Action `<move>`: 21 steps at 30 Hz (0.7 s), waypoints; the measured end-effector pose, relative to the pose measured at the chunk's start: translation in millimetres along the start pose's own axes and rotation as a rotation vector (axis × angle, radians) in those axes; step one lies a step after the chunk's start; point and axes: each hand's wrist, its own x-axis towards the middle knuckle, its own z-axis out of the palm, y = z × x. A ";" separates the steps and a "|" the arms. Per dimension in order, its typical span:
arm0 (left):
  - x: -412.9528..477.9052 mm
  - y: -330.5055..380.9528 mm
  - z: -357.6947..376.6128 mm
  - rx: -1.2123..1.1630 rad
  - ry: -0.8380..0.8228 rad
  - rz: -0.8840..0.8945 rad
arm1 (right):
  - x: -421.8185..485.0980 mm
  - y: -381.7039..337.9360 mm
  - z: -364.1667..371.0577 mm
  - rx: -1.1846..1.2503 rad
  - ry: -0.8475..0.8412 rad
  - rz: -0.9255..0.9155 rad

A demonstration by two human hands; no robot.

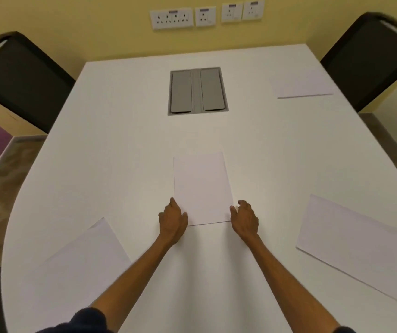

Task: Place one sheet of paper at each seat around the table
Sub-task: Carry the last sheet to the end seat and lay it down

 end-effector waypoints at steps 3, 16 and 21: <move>13.9 5.8 0.2 -0.141 -0.009 -0.128 | 9.9 -2.5 8.1 0.076 -0.007 0.051; 20.4 10.1 12.8 -0.526 0.020 -0.218 | 5.4 -6.7 17.7 0.160 -0.005 0.140; -1.0 3.5 -0.8 -0.626 0.097 -0.211 | -18.6 -8.3 8.9 0.301 0.069 0.138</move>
